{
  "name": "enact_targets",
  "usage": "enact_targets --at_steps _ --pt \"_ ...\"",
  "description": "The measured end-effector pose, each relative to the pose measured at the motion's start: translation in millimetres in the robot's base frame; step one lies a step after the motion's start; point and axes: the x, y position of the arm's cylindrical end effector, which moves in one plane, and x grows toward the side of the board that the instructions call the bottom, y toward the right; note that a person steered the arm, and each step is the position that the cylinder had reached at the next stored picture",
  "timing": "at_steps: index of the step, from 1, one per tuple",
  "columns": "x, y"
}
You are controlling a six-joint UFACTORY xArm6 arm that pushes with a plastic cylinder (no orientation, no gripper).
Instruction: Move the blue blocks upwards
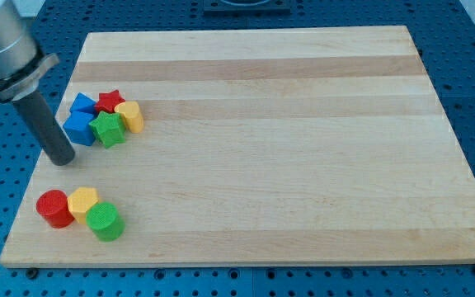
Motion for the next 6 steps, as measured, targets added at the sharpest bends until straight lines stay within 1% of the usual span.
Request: enact_targets --at_steps 1,2,4,6 --pt "-14.1 0.0" --pt "-45.7 0.0" --pt "-81.9 0.0" --pt "-93.4 0.0"
